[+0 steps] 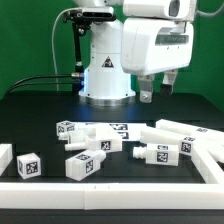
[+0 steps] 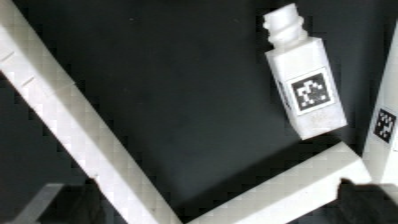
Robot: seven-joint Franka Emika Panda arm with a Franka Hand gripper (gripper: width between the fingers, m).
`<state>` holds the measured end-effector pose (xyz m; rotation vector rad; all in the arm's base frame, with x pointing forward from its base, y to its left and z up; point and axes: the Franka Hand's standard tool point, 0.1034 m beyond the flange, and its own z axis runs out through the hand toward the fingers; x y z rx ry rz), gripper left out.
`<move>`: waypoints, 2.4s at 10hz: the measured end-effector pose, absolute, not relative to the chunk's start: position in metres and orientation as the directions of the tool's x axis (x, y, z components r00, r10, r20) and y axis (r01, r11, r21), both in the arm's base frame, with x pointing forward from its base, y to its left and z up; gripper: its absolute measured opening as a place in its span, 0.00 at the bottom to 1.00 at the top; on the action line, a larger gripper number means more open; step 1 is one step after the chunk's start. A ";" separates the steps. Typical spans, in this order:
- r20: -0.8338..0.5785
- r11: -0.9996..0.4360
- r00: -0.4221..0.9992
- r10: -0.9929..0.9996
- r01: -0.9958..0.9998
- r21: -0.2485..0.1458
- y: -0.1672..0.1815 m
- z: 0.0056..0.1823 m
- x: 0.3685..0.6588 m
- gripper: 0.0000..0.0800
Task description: Assemble chair
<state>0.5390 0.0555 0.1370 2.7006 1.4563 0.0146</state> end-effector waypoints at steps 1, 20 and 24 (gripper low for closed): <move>-0.026 -0.548 0.550 0.835 0.834 0.069 0.055 0.137 0.539 0.81; 0.019 -0.555 0.555 0.832 0.832 -0.002 0.075 0.028 0.486 0.81; 0.028 -0.547 0.547 0.837 0.837 -0.011 0.075 0.008 0.482 0.66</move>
Offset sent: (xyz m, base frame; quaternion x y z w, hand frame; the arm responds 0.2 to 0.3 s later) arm 0.0000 0.0000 0.0000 0.0000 0.0000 0.0000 1.0000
